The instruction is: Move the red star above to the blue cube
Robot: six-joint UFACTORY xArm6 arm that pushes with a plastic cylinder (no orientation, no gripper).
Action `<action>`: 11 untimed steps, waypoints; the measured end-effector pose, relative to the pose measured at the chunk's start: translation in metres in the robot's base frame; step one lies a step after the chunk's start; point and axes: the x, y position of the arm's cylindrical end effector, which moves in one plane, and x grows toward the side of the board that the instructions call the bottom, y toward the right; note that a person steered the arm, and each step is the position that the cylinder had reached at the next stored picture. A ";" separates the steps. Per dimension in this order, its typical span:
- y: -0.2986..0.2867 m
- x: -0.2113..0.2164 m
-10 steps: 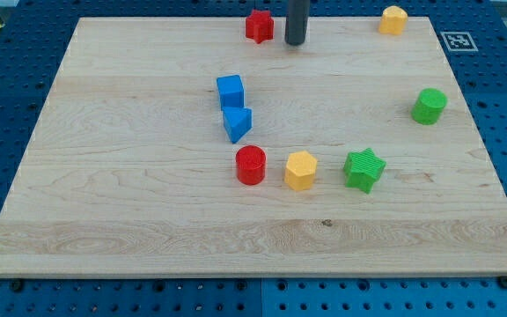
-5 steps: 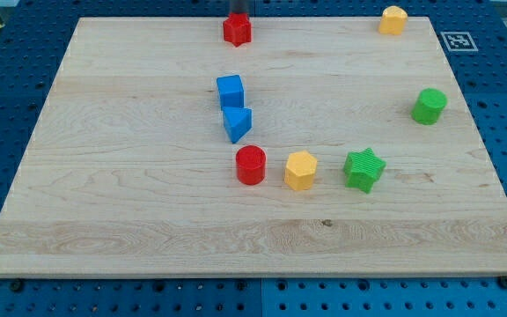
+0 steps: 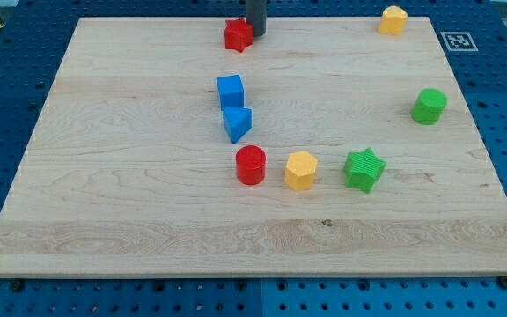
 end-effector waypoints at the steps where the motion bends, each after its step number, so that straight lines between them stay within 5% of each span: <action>1: -0.021 -0.003; 4: -0.055 -0.003; 8: -0.055 0.054; 9: -0.067 0.028; 11: -0.149 0.029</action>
